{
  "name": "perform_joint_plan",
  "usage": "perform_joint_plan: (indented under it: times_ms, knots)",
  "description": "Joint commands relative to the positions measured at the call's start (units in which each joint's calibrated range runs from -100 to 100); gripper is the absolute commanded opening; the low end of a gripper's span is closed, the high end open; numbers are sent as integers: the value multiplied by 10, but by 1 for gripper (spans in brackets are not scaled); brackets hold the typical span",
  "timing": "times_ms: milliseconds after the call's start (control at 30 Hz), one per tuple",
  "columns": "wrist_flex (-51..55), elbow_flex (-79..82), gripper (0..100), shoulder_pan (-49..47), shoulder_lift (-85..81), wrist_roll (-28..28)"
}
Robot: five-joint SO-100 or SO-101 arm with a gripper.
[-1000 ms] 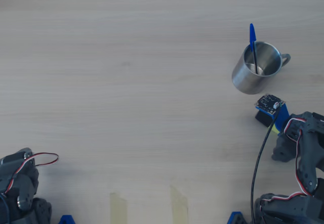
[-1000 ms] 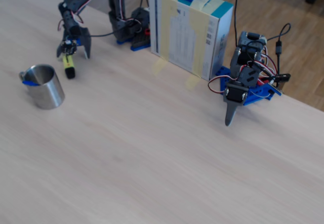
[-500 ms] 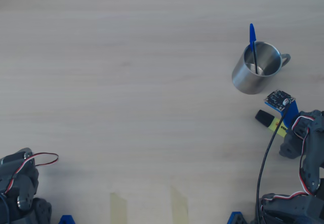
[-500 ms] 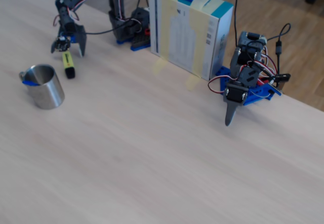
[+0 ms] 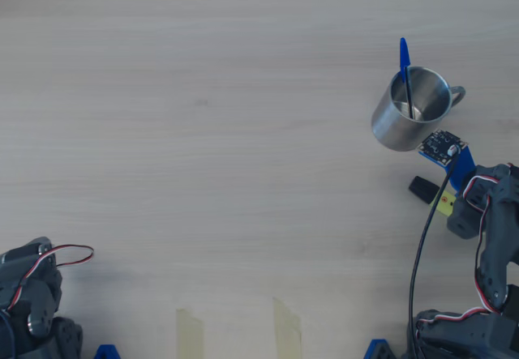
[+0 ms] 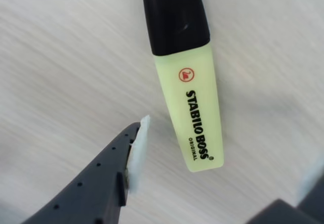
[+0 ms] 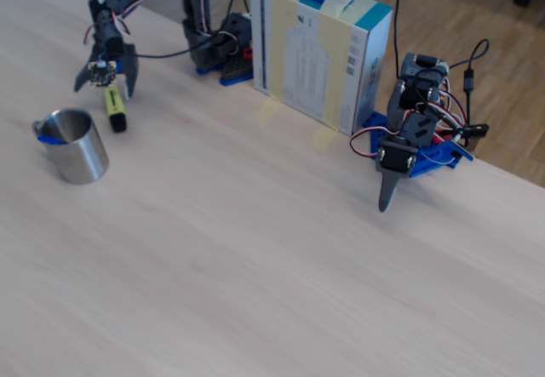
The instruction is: Grab the yellow pen and put it in the silver cup.
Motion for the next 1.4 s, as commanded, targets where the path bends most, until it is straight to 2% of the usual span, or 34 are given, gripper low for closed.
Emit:
perform_joint_plan:
  times_ms: [0, 267, 567, 1367]
  knots:
    - [3, -25, 47, -1, -16, 0]
    - [-5, -35, 47, -40, -5, -1]
    - [-12, -87, 47, -57, 82, -2]
    - [-54, -51, 47, -54, 100, -2]
